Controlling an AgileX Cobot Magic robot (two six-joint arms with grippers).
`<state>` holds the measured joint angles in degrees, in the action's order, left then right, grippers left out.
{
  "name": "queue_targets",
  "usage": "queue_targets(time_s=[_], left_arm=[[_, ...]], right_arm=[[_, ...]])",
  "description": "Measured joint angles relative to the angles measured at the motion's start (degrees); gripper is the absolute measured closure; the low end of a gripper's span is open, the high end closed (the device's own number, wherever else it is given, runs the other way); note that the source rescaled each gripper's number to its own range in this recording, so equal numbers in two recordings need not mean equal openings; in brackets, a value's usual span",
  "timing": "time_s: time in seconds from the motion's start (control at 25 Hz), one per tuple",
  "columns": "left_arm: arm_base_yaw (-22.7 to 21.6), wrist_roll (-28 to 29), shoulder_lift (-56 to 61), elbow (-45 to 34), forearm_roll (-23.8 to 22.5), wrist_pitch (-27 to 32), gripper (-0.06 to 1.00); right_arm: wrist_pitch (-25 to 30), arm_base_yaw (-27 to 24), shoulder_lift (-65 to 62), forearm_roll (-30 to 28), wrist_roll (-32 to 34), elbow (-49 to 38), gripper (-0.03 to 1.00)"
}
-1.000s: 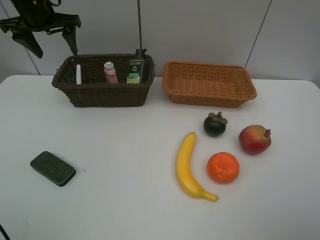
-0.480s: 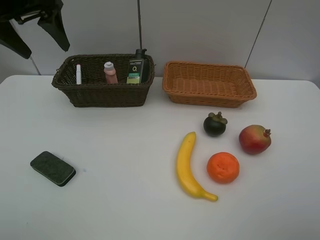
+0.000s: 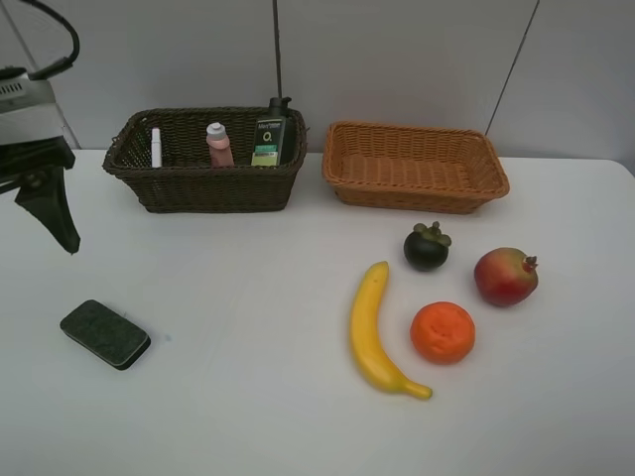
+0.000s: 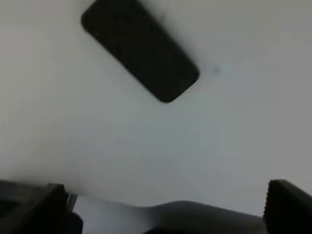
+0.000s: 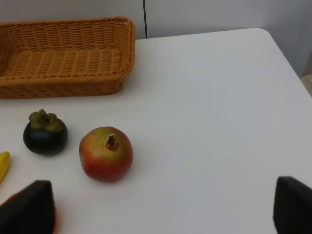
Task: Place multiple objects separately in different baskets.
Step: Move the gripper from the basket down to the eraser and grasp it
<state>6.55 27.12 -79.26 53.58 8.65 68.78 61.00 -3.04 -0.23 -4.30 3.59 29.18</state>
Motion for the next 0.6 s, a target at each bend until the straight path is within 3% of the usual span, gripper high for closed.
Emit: queue_targets(time_s=[0.16,0.48,0.6], left_arm=[[0.0,6.9,0.1,-5.2,-0.8,-1.5,-0.06],[0.0,13.1,0.1,-10.5,5.6,-19.4,-0.06],[0.0,14.9,0.0,-12.0,6.6,-23.1,-0.06]], right_arm=[[0.0,0.0,0.0,0.0,0.0,0.0,-0.02],[0.0,0.0,0.0,0.0,0.0,0.0,-0.02],[0.0,0.0,0.0,0.0,0.0,0.0,-0.02]])
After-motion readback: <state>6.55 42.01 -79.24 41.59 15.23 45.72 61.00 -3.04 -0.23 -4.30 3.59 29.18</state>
